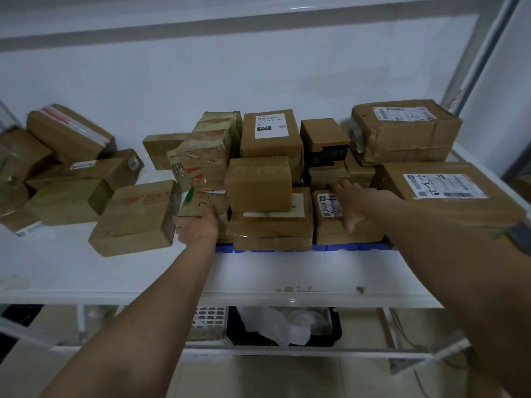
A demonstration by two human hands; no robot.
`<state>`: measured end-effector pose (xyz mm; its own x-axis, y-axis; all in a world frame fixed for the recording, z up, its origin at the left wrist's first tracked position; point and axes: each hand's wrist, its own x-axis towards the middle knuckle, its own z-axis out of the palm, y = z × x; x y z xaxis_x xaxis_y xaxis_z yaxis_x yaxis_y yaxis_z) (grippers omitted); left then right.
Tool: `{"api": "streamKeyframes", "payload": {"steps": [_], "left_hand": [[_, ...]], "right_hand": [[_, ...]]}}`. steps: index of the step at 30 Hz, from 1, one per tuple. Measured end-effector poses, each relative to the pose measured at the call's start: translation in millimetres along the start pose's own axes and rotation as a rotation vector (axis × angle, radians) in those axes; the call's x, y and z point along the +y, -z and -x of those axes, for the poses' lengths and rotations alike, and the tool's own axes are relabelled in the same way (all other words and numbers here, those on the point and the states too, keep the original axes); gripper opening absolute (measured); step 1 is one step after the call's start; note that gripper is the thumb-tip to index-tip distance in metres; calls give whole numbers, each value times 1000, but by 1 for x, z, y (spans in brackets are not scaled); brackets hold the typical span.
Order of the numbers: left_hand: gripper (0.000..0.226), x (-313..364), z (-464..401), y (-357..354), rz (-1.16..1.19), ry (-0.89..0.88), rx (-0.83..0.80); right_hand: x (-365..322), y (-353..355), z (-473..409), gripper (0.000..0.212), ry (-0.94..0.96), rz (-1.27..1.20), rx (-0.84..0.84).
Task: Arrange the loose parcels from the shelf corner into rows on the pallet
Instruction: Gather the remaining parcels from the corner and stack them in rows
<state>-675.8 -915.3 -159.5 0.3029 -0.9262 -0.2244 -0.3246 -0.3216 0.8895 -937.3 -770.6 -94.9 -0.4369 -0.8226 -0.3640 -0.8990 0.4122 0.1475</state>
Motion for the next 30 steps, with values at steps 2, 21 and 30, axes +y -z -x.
{"api": "streamKeyframes", "payload": {"steps": [2, 21, 30], "left_hand": [[90, -1, 0, 1, -1, -4, 6], [53, 9, 81, -29, 376, 462, -608], [61, 6, 85, -39, 459, 501, -521]], "right_hand": [[6, 1, 1, 116, 52, 3, -19], [31, -30, 1, 82, 125, -276, 240], [11, -46, 0, 69, -142, -469, 183]]}}
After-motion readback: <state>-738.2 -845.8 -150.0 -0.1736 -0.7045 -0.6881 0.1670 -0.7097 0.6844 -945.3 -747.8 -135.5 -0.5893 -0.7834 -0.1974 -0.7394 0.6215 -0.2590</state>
